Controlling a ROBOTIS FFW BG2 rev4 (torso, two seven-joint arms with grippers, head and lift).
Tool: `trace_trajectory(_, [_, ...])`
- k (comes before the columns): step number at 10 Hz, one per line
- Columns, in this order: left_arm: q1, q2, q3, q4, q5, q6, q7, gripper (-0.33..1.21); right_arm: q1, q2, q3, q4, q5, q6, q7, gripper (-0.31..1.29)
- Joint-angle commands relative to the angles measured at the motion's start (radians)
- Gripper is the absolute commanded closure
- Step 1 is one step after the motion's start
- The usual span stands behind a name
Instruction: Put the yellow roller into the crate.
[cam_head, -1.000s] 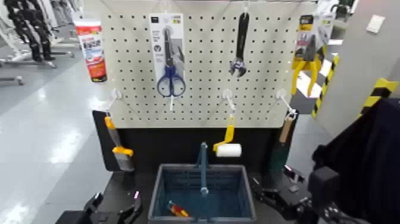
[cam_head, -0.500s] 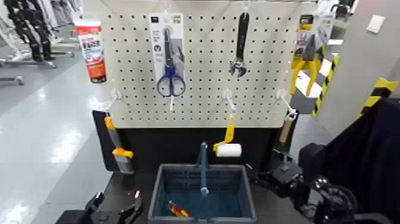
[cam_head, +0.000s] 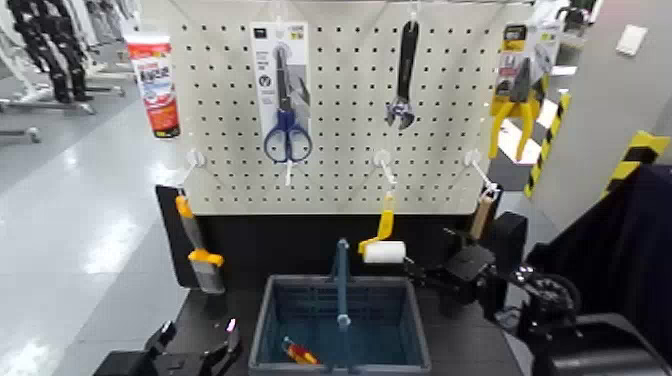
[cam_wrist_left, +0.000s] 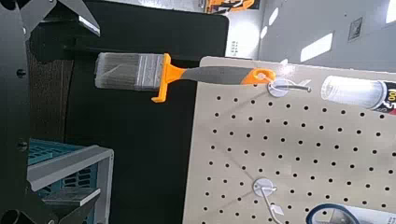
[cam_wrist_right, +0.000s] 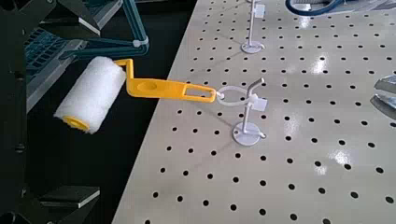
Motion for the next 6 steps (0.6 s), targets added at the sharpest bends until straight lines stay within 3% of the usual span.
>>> trace_trajectory(1, [-0.003, 0.000, -0.001, 0.001, 0.000, 0.000, -0.001, 0.11, -0.078, -0.018, 0.039, 0.096, -0.024, -0.034, 0.024, 0.12])
trace_trajectory(6, [-0.009, 0.000, -0.004, 0.006, 0.003, -0.005, -0.008, 0.11, -0.187, -0.024, 0.113, 0.247, -0.078, -0.097, 0.057, 0.12])
